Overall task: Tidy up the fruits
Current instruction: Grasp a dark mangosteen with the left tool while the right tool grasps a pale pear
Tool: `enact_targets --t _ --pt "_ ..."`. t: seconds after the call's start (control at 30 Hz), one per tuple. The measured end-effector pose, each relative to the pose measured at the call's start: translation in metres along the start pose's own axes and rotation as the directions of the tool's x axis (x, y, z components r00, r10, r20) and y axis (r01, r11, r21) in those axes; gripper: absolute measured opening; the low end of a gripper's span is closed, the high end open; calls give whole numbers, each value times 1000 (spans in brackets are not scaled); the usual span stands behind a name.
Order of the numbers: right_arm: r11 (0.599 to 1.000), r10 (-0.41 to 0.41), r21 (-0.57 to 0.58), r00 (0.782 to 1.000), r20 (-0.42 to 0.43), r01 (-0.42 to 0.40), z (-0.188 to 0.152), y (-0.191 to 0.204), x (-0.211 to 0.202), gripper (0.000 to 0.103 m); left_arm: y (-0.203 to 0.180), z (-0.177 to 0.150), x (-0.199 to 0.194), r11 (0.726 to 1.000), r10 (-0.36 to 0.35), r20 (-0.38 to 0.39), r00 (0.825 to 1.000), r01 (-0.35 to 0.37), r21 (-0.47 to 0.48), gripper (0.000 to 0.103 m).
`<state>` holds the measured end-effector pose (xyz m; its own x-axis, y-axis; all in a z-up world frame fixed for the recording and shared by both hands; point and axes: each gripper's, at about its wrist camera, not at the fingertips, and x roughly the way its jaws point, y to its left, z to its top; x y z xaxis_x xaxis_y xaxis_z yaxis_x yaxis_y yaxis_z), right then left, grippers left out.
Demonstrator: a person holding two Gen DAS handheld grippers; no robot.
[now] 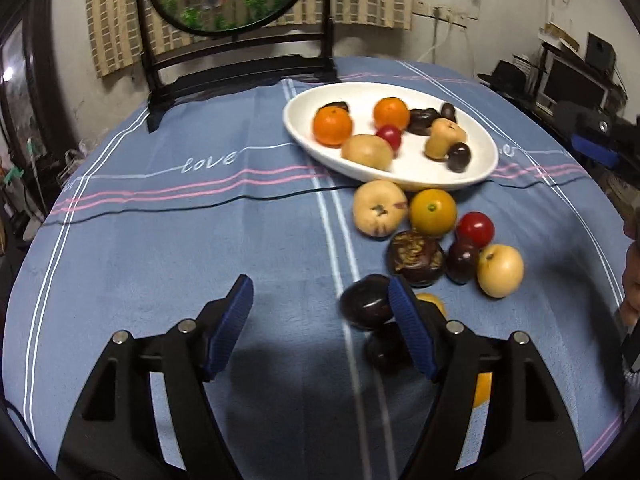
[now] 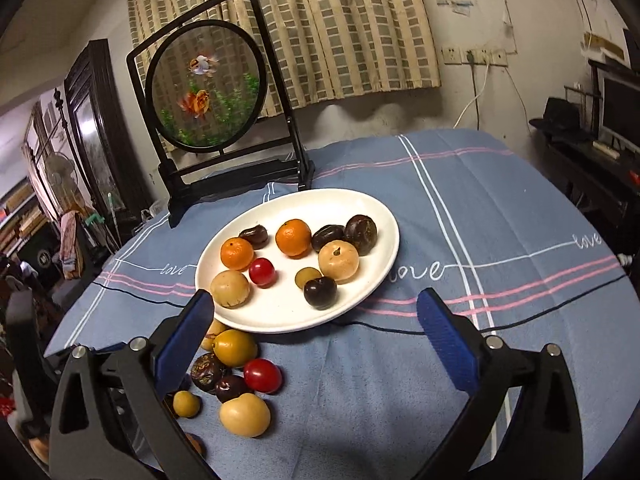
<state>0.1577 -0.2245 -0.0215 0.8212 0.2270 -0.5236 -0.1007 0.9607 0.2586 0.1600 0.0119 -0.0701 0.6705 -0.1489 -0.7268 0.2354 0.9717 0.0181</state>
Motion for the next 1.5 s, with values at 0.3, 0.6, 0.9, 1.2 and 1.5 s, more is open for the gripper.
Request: enact_targets --t 0.3,0.6,0.9,1.2,1.5 --pt "1000 -1 -4 1000 -8 0 0 2 -1 102 -3 1 17 1000 10 -55 998 -9 18 78" --pt "1000 6 0 1000 5 -6 1 0 -4 102 38 6 6 990 79 -11 997 -80 -118 78" --pt "1000 7 -8 1000 -5 -7 -1 3 -2 102 14 13 14 992 130 43 991 -130 5 56" --pt "1000 4 -14 999 -40 -5 -2 5 2 102 -4 11 26 995 55 7 998 -55 86 37" --pt "999 20 -49 998 -60 -23 -6 13 7 102 5 11 39 999 -3 -54 999 5 31 34"
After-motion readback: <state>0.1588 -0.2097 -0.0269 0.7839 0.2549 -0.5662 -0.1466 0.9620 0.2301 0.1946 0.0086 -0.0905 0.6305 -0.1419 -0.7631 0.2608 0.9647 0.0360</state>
